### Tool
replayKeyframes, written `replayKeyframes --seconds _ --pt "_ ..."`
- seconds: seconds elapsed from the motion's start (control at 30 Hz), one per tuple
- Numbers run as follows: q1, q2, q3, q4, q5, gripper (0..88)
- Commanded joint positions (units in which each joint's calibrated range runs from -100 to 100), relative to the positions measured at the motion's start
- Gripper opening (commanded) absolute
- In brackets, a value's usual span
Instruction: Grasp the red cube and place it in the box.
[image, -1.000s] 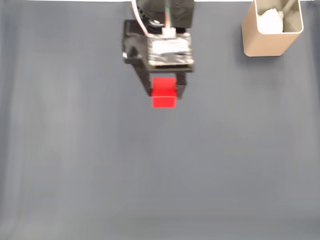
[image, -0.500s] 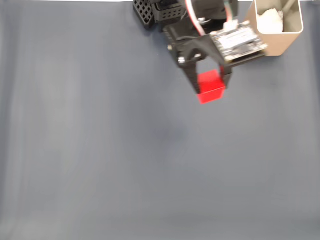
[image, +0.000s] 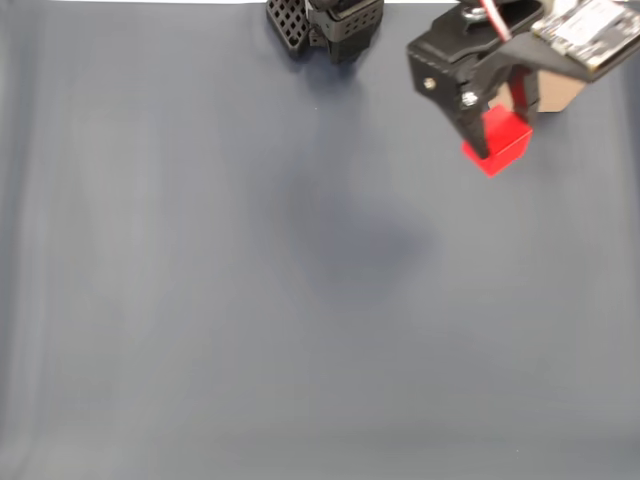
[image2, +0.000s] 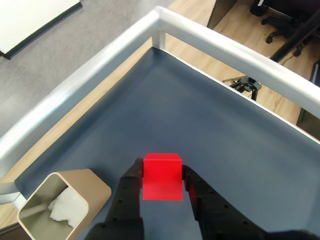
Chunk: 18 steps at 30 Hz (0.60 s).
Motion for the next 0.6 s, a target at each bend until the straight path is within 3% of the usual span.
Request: replayKeyframes --seconds 0.0,0.57 --pt "-3.95 0.36 -3.27 0.35 0.49 0.2" --pt "-17.37 2.43 -3.18 0.35 0.98 0.1"
